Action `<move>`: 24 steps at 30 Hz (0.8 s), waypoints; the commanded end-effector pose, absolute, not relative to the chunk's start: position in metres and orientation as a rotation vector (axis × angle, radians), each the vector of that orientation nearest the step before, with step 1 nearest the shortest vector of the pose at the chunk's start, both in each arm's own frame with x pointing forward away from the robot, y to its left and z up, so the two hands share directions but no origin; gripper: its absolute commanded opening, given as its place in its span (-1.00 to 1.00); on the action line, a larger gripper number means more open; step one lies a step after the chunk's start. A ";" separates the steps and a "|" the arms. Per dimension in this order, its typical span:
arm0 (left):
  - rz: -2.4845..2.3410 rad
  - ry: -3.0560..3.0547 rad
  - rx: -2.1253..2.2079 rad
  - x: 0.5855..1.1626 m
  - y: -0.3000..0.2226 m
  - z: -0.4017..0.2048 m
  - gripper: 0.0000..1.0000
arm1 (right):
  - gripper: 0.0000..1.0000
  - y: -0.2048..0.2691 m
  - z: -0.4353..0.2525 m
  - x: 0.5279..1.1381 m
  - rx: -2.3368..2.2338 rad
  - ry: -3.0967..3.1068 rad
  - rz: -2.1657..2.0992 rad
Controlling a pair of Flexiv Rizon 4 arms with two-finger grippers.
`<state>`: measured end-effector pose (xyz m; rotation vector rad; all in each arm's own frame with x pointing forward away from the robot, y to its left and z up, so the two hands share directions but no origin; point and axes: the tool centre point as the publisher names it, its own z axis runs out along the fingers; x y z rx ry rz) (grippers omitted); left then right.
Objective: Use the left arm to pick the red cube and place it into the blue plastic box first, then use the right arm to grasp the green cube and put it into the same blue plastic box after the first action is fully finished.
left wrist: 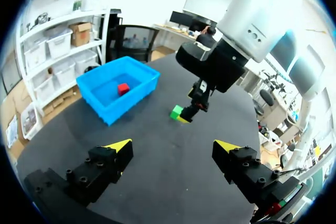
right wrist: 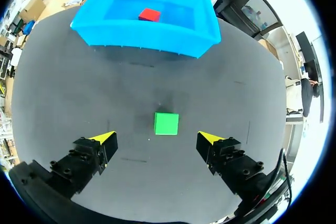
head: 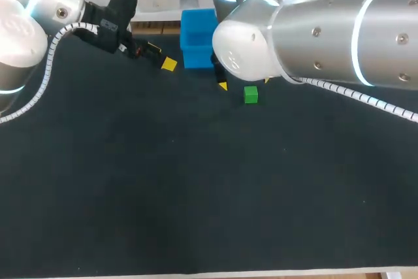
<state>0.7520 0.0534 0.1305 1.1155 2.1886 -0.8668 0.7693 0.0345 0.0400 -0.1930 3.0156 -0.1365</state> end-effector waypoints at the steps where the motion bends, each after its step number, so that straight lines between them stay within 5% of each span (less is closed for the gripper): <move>1: -0.869 2.182 1.116 0.752 0.054 0.129 1.00 | 1.00 0.028 0.034 0.769 -0.195 3.014 -0.121; 24: -0.869 2.182 1.116 0.752 0.054 0.129 1.00 | 1.00 0.021 0.008 0.784 -0.263 3.050 -0.119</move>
